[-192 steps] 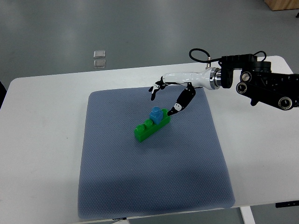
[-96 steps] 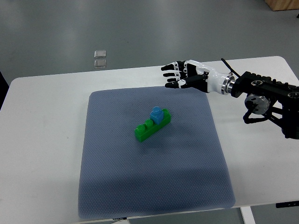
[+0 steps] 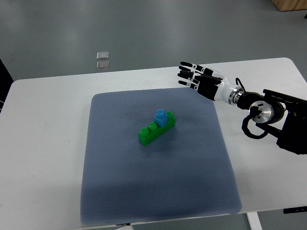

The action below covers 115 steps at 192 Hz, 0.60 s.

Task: Stack blue block on green block with right hand

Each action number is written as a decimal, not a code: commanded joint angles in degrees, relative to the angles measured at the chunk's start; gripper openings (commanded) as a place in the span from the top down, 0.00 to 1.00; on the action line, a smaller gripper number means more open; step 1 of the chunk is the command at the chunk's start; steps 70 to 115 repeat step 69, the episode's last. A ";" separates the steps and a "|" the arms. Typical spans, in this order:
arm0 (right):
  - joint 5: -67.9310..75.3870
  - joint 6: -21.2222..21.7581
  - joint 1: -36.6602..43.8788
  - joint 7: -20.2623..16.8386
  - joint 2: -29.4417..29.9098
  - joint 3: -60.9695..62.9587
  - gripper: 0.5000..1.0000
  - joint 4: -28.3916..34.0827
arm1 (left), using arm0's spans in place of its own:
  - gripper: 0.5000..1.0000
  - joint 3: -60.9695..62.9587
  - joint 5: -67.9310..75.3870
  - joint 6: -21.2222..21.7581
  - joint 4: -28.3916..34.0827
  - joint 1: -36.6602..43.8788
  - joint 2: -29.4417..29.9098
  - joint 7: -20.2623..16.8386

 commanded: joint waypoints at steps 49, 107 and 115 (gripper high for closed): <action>0.38 0.38 -2.15 0.03 0.09 5.40 0.15 -1.24 | 0.00 -0.05 0.00 0.00 -0.01 -0.02 0.00 0.00; 0.47 0.64 -2.15 0.03 0.09 5.57 0.15 -1.50 | 0.00 0.04 0.00 0.00 -0.01 -0.02 0.00 0.00; 0.47 0.64 -2.15 0.03 0.09 5.57 0.15 -1.50 | 0.00 0.04 0.00 0.00 -0.01 -0.02 0.00 0.00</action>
